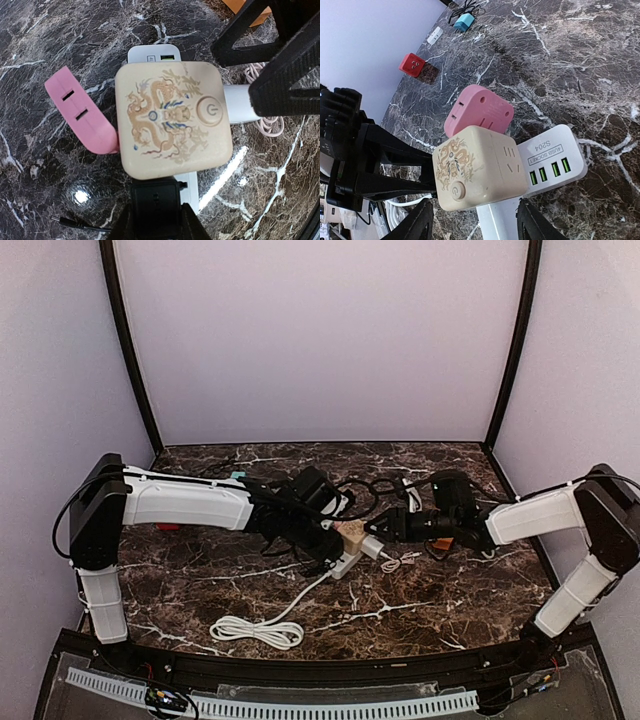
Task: Pull the plug off the socket
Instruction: Move the socket to the center of the board, then remove the plug from the socket.
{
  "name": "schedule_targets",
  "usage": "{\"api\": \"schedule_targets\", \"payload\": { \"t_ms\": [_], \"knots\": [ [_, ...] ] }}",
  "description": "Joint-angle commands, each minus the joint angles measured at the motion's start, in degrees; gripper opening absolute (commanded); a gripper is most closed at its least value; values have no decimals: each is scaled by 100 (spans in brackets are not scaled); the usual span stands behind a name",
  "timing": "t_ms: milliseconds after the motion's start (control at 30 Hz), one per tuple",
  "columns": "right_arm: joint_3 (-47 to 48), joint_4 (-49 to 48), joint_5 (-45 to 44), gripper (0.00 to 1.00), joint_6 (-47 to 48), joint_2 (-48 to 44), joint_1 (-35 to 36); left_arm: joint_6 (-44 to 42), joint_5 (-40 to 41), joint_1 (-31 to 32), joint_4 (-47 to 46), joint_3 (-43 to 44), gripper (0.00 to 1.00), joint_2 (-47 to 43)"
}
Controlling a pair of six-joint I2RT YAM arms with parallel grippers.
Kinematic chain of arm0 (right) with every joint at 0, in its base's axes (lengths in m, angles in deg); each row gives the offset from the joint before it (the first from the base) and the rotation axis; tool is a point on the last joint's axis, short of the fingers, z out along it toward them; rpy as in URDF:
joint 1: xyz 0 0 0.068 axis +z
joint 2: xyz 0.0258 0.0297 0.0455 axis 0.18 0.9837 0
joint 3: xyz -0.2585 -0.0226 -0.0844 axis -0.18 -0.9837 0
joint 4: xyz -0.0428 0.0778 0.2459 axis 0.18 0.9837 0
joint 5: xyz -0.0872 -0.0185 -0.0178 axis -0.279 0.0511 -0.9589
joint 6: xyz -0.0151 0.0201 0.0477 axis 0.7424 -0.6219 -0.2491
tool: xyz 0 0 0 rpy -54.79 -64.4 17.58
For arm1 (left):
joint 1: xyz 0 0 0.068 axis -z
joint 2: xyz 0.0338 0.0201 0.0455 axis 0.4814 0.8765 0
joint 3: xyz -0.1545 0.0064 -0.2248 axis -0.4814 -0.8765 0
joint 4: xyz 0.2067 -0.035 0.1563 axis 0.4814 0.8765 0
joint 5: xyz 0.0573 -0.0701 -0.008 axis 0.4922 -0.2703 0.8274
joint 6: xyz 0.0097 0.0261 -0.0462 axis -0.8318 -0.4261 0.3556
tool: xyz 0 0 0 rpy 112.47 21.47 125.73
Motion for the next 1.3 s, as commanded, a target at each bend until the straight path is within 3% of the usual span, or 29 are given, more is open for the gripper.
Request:
{"api": "schedule_targets", "payload": {
  "t_ms": [0, 767, 1267],
  "knots": [
    [246, -414, 318, 57, -43, 302, -10, -100, -235, 49, 133, -163, 10, -138],
    [532, -38, 102, 52, 103, 1349, 14, -343, 54, 71, -130, -124, 2, -656],
    [501, 149, -266, 50, 265, 1473, 58, -531, -161, 75, -451, -300, 1, -876]
  ]
}}
